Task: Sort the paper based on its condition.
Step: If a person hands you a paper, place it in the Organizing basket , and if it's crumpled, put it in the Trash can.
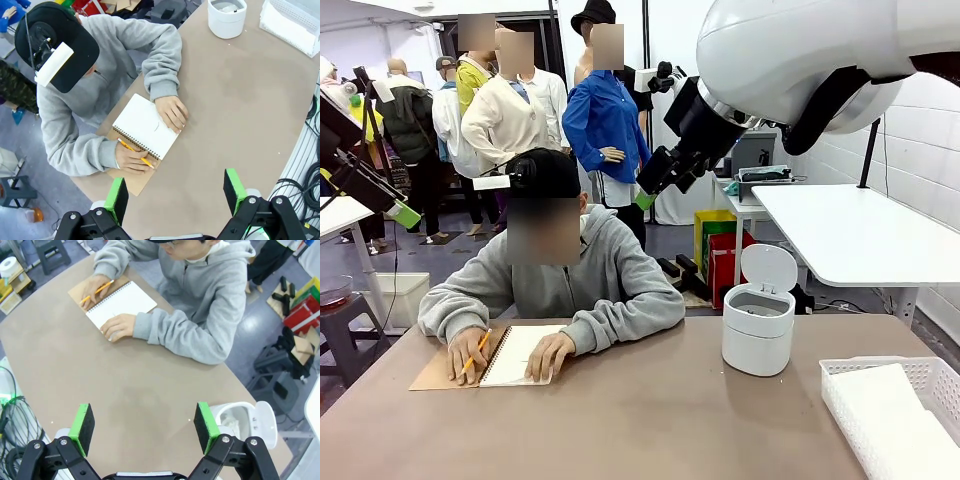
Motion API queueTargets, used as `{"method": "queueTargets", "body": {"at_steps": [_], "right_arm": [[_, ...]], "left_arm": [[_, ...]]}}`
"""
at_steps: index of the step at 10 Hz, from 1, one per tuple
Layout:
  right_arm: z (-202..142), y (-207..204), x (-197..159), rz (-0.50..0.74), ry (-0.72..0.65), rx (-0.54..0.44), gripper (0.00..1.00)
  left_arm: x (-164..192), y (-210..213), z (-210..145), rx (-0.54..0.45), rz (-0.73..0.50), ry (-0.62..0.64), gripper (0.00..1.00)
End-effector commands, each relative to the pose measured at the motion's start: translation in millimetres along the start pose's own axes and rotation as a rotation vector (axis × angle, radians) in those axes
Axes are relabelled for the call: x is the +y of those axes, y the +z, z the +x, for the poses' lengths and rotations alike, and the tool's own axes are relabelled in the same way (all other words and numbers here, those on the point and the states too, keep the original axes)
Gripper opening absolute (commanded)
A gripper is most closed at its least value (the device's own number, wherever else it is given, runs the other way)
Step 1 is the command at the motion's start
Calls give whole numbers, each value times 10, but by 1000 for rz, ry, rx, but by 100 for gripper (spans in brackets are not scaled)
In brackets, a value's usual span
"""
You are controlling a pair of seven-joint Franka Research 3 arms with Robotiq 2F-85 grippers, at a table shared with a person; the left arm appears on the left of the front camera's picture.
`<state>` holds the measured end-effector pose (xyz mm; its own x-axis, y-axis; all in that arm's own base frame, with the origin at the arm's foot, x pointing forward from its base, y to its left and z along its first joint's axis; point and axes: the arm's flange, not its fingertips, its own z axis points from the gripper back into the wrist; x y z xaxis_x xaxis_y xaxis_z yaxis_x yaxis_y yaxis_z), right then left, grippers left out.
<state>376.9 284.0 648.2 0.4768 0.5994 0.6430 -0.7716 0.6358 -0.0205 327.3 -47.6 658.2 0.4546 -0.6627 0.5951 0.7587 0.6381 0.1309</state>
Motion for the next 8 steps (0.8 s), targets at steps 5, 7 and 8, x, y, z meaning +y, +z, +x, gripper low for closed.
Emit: {"method": "queueTargets", "body": {"at_steps": [5,7,8], "right_arm": [[102,4,13,-6,-31,-20,100],[125,27,-9,-52,-73,-52,100],[118,29,-6,-37,-65,-45,100]], "left_arm": [[-1,2,8,0,1,-1,100],[-1,2,8,0,1,-1,100],[-1,2,8,0,1,-1,100]]}}
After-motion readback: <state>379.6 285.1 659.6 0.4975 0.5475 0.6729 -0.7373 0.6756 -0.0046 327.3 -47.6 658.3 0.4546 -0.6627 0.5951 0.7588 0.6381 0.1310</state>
